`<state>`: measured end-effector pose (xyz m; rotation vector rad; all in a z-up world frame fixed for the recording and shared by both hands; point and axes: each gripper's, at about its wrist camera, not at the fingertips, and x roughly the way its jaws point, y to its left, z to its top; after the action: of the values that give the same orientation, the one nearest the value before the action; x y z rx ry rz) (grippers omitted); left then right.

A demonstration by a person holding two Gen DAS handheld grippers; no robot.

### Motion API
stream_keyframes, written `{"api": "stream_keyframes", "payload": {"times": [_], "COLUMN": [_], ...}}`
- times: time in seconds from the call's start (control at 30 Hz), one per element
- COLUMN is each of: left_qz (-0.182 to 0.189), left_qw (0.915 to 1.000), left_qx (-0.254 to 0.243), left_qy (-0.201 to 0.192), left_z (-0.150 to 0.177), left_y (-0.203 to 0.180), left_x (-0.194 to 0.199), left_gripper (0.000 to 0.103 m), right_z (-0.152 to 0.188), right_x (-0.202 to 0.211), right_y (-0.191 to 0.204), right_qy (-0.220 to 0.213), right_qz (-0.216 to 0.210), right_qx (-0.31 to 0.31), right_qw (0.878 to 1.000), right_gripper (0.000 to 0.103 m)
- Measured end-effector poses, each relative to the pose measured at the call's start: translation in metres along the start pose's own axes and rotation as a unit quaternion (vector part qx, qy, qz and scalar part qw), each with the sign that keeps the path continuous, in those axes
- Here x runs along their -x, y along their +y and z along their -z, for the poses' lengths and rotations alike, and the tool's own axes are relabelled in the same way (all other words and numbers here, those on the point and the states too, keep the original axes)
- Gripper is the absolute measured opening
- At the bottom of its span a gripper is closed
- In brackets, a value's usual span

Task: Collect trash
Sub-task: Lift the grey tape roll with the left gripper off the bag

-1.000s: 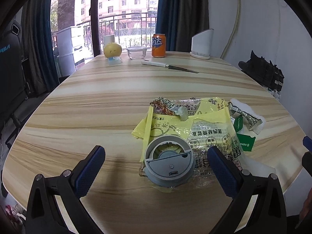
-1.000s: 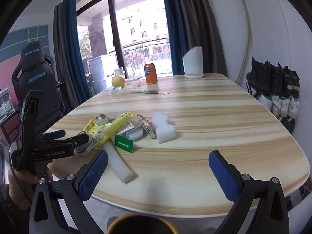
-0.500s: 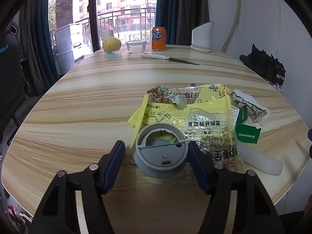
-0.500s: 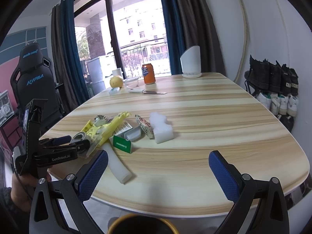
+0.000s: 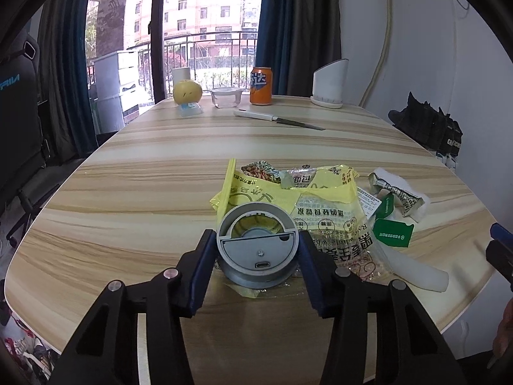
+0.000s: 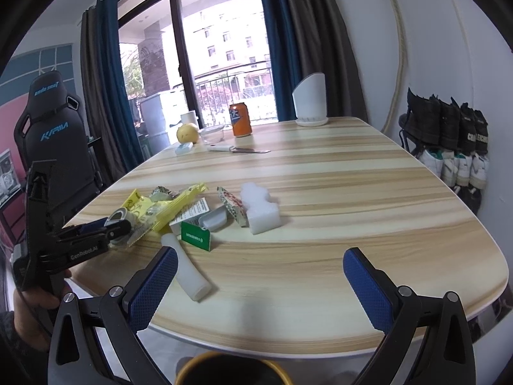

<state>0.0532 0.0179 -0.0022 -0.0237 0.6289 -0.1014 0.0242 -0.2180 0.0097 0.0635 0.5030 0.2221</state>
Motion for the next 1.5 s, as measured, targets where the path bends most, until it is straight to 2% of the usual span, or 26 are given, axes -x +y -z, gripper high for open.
{"api": "stream_keyframes", "payload": {"times": [0.3, 0.83, 0.97, 1.13, 1.23, 1.5], "left_qz": [0.020, 0.005, 0.002, 0.017, 0.038, 0.029], "left_qw": [0.9997, 0.9999, 0.9995, 0.9986, 0.9983, 0.9992], "left_qx": [0.005, -0.008, -0.016, -0.012, 0.006, -0.005], "left_qy": [-0.011, -0.013, -0.027, -0.049, -0.044, -0.025], "left_z": [-0.002, 0.004, 0.004, 0.002, 0.002, 0.005], "left_y": [0.002, 0.001, 0.000, 0.004, 0.010, 0.002], "left_x": [-0.001, -0.001, 0.007, 0.015, 0.011, 0.003], "left_gripper": [0.045, 0.046, 0.046, 0.046, 0.046, 0.046], "right_z": [0.001, 0.002, 0.002, 0.003, 0.004, 0.005], "right_x": [-0.001, -0.001, -0.001, -0.003, -0.004, -0.005], "right_y": [0.002, 0.001, 0.000, 0.001, 0.002, 0.001], "right_qy": [0.002, 0.003, 0.003, 0.005, 0.006, 0.008], "right_qz": [0.004, 0.004, 0.004, 0.006, 0.007, 0.008], "right_qx": [0.003, 0.003, 0.001, 0.001, 0.003, 0.003], "right_qw": [1.000, 1.000, 1.000, 1.000, 1.000, 1.000], "right_gripper": [0.103, 0.103, 0.103, 0.103, 0.103, 0.103]}}
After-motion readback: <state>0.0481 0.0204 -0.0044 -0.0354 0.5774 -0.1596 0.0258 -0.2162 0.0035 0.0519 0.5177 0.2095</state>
